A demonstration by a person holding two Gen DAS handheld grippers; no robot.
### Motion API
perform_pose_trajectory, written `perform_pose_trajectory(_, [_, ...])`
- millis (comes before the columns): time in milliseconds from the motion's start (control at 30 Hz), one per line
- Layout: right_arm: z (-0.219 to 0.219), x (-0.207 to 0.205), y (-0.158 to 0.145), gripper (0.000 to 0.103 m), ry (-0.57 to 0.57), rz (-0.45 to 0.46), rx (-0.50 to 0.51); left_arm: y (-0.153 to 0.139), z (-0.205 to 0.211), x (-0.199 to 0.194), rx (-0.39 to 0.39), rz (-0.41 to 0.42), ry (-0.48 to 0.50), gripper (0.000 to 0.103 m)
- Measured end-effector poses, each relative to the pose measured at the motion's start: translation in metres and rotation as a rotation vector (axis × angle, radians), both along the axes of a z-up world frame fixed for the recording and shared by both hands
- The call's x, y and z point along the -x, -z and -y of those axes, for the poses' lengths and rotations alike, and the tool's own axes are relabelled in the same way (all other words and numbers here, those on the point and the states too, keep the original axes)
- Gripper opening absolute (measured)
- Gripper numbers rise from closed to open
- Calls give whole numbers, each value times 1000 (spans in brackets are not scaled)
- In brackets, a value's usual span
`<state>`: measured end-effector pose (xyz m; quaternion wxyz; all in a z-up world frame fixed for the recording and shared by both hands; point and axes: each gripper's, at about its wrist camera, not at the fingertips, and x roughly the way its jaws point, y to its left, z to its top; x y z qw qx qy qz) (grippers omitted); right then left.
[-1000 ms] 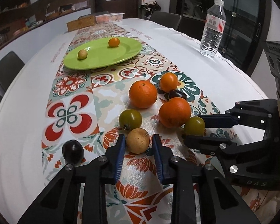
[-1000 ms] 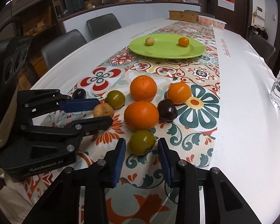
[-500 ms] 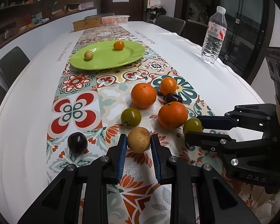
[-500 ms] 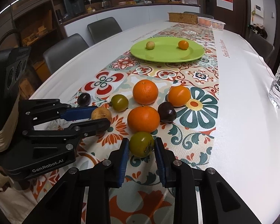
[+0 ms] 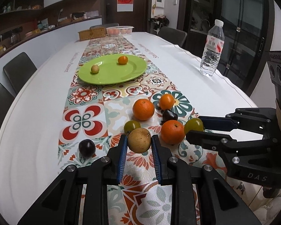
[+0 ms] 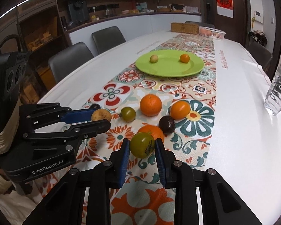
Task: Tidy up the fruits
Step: 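Close left tool on the tan fruit while right tool grips the green-yellow fruit, then carry both fruits onto the green plate and open both tools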
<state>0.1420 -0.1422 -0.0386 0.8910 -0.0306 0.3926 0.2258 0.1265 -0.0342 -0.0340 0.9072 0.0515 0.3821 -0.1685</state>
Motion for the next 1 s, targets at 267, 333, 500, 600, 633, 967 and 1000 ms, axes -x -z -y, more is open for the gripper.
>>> perform_pose_trajectory(267, [5, -2, -19, 28, 26, 63, -25, -19, -1, 1, 18, 46, -12, 26])
perform_pose_trajectory(333, [7, -4, -25, 28, 31, 80, -33, -25, -1, -2, 29, 56, -11, 26])
perform_pose_trajectory(500, [8, -12, -38, 28, 38, 127, -36, -39, 2, -14, 38, 93, -24, 26])
perform_pose_trajectory(600, [9, -20, -44, 28, 41, 146, -38, -44, 4, -25, 42, 107, -24, 26])
perform_pose_trajectory(633, [9, -23, -45, 28, 43, 155, -33, -45, 4, -29, 43, 106, -25, 26])
perform_pose_trajectory(967, [7, -59, -58, 28, 51, 198, -22, -56, -1, -69, 41, 112, -33, 26])
perform_pose_trajectory(1000, [7, -65, -59, 28, 50, 200, -22, -57, -1, -74, 41, 112, -32, 26])
